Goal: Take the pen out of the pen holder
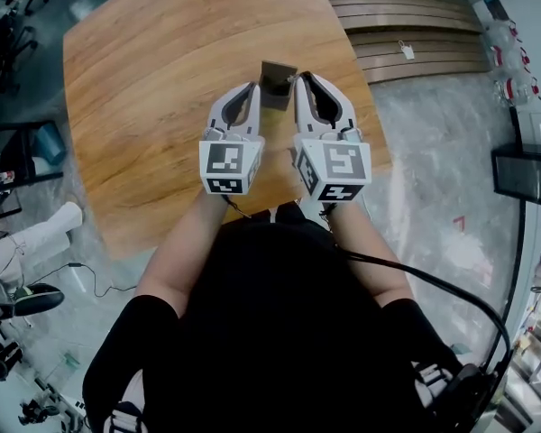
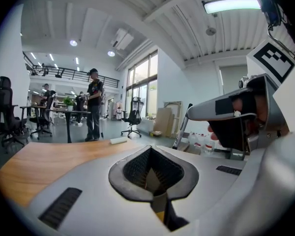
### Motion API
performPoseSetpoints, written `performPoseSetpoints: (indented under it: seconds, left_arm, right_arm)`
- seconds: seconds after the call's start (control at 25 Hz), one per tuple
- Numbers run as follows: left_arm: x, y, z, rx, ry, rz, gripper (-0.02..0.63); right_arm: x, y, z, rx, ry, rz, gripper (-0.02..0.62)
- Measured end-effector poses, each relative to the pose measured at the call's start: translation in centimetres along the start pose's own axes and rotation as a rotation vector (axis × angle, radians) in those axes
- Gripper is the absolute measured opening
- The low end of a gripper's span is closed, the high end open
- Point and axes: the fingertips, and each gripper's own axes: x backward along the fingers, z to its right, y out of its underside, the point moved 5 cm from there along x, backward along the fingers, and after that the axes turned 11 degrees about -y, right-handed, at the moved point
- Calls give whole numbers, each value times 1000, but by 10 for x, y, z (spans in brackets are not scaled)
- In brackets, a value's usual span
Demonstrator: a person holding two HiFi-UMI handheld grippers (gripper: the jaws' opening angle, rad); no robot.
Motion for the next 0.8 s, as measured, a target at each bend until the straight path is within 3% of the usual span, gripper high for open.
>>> performPoseSetpoints:
  seconds: [0.44,0.8]
  left_arm:
    - [-5,-4,-9,10,-22,3,0]
    - [-23,30,-15,36,-21,-61,0]
  right_arm:
    - [-8,0,6,13,0,-22,17]
    - [-42,73,28,24,7,-114,17]
